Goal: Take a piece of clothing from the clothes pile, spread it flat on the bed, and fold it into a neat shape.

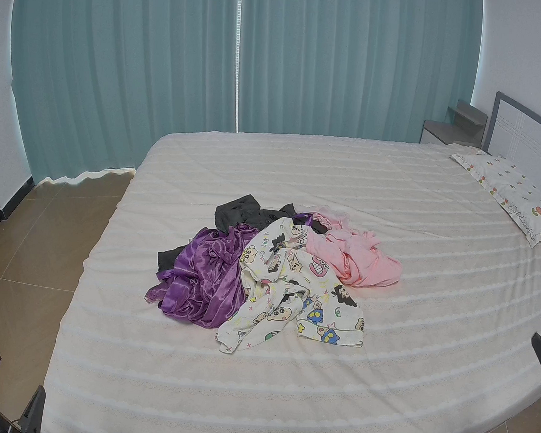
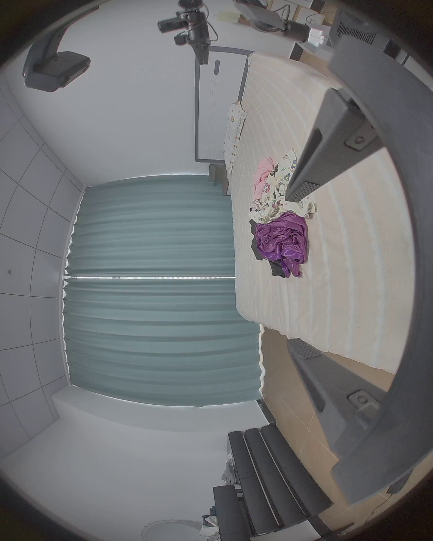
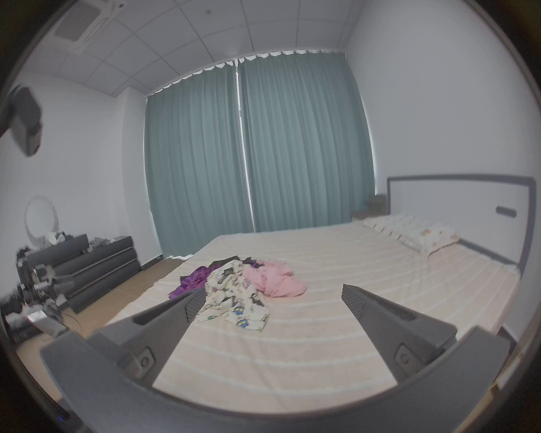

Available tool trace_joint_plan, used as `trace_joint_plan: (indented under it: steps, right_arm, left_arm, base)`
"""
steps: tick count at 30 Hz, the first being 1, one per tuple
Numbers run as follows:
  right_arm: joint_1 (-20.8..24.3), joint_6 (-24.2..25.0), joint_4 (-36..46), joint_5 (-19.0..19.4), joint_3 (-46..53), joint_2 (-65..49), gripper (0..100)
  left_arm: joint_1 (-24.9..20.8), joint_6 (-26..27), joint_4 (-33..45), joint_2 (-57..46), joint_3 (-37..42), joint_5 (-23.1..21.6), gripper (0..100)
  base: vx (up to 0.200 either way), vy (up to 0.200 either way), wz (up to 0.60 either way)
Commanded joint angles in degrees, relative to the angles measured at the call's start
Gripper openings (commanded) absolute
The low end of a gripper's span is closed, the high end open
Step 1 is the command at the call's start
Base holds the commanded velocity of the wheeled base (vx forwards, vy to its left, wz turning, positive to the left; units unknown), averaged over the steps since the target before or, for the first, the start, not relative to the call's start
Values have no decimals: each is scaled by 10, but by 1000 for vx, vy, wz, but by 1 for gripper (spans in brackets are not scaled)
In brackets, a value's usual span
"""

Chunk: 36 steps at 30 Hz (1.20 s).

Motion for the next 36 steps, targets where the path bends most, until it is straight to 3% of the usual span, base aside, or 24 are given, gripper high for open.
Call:
trace_joint_plan:
  steps: [1,4,6,13,19,24,36]
  right_arm:
    - [95,194,-203,71,-125,577,100]
    - [105,211,-226,69,-144,624,100]
    - [114,237,-270,60,-203,743,100]
    - [115,295,-279,33,-350,932,100]
    - [125,295,-274,0,-447,1037,100]
    - [128,292,-275,-24,-485,1083,100]
    - [127,285,-275,-24,-501,1098,100]
  left_arm:
    - [-1,0,0,-9,10,0,100]
    - [-1,0,0,-9,10,0,100]
    - [-1,0,0,-9,10,0,100]
    - [-1,0,0,-9,10,0,100]
    - [-1,0,0,-9,10,0,100]
    - [0,0,0,-9,10,0,100]
    - [-1,0,0,-9,10,0,100]
  base:
    - [0,0,0]
    - [0,0,0]
    - [0,0,0]
    - [0,0,0]
    - [0,0,0]
    - [0,0,0]
    - [0,0,0]
